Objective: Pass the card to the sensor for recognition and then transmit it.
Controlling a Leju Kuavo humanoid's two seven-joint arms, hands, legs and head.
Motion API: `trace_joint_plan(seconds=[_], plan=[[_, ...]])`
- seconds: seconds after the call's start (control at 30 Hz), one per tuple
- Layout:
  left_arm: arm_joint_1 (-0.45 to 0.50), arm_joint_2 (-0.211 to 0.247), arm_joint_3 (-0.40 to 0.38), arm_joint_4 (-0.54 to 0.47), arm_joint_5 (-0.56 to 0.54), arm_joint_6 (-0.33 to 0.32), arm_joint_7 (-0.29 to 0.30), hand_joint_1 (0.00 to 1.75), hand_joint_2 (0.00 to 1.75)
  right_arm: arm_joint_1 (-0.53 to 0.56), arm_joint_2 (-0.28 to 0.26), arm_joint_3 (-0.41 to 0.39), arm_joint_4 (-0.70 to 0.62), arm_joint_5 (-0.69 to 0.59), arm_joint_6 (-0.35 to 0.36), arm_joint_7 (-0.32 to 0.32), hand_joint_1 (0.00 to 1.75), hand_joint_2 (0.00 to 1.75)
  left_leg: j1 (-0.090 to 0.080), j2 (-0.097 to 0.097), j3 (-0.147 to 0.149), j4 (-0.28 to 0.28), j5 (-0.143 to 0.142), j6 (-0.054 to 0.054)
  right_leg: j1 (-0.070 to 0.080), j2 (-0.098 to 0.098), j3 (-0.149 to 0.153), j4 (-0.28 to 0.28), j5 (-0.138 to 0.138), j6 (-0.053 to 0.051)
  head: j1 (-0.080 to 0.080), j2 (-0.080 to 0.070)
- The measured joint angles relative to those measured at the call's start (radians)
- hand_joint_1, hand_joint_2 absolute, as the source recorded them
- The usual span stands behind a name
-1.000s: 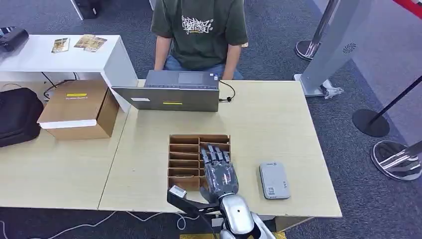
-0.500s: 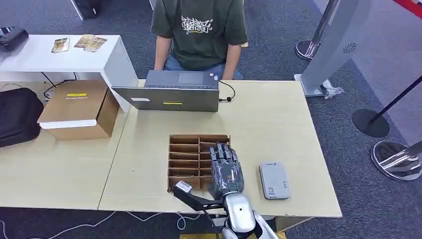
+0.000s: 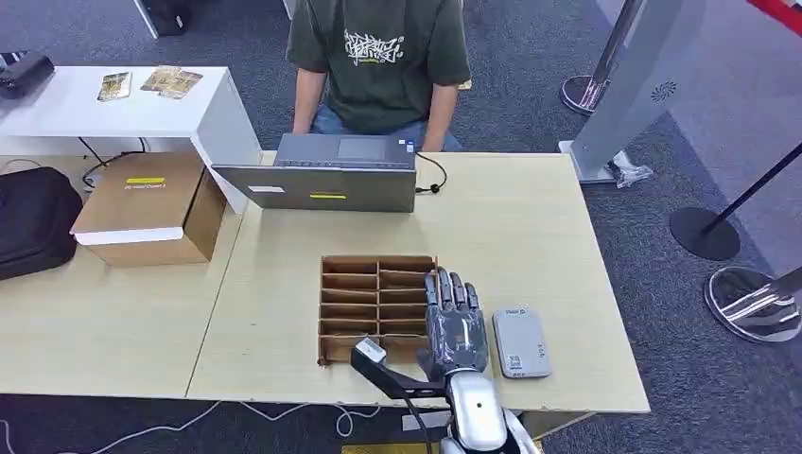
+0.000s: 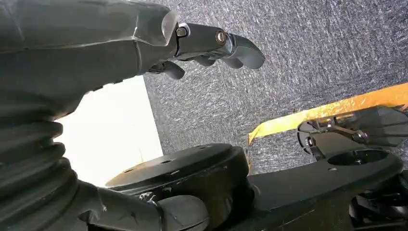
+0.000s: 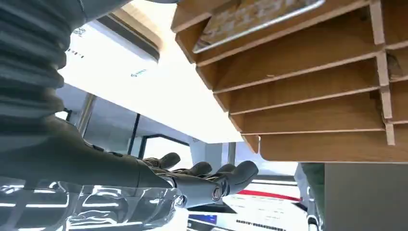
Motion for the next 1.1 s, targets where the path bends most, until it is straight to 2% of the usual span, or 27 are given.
trace_joint_plan(seconds=[0.67, 1.1], plan=[[-0.006, -0.001, 0.0, 0.0, -0.019, -0.004, 0.018, 0.0, 1.75, -0.001, -0.001, -0.001, 0.036, -0.051, 0.04, -0.039, 0.0, 1.75, 0.0, 0.0, 0.0, 0.0, 0.0, 0.0, 0.0, 0.0, 0.0, 0.0, 0.0, 0.0, 0.0, 0.0], [-0.006, -0.001, 0.0, 0.0, -0.017, -0.003, 0.013, 0.0, 1.75, -0.008, -0.001, 0.005, 0.059, -0.055, 0.037, -0.028, 0.0, 1.75, 0.0, 0.0, 0.0, 0.0, 0.0, 0.0, 0.0, 0.0, 0.0, 0.0, 0.0, 0.0, 0.0, 0.0]])
